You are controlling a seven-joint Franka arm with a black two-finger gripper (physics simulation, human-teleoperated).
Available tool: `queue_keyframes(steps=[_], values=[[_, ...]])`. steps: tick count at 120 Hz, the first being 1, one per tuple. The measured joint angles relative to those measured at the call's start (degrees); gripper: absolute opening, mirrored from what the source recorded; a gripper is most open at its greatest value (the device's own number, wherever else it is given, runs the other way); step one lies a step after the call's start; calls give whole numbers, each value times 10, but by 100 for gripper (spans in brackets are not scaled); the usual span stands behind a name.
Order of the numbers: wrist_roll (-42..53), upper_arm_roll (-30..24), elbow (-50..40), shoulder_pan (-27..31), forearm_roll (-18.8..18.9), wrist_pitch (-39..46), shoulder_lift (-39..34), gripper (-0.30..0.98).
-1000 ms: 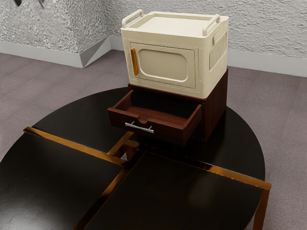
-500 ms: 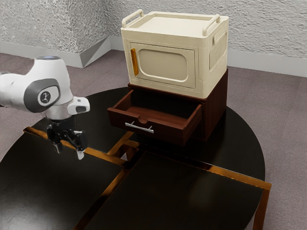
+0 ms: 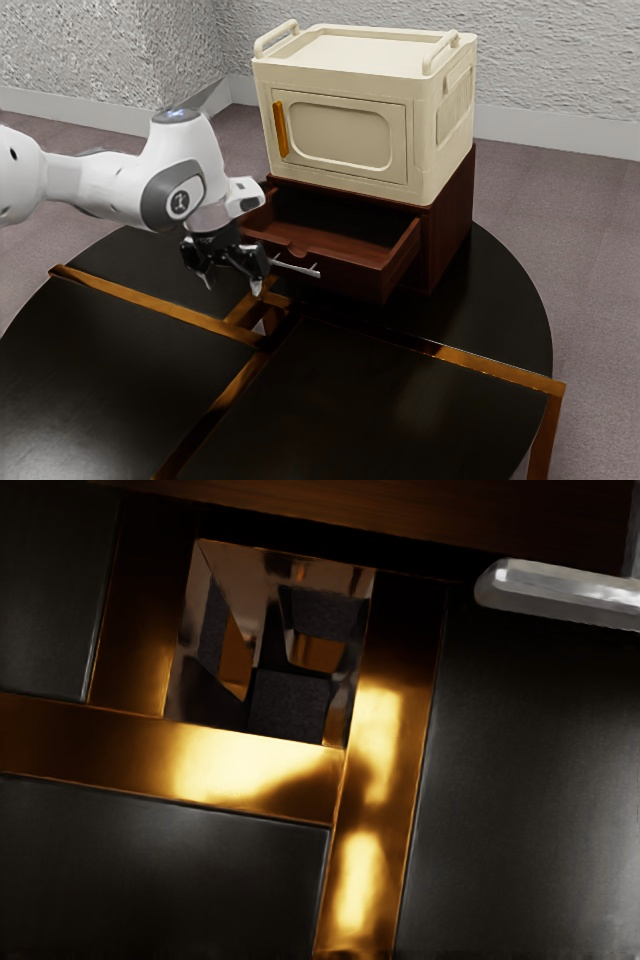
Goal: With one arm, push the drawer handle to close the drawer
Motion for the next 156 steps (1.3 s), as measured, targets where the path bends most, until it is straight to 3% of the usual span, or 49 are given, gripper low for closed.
queue_keyframes(steps=[16,35,59,76,93,107,130,142,156], values=[[-19,2,-71,2,-8,9,-52,67],[-30,3,-33,5,2,14,-22,67],[-40,3,-25,-96,5,16,-10,66],[-46,28,-27,-97,4,16,-14,66],[-55,31,-24,-71,3,16,-12,28],[-58,31,-2,-82,3,15,9,9],[-59,32,76,-70,1,3,66,-4],[-59,89,19,-155,-32,2,35,-7],[-58,104,37,-170,-43,2,44,-8]])
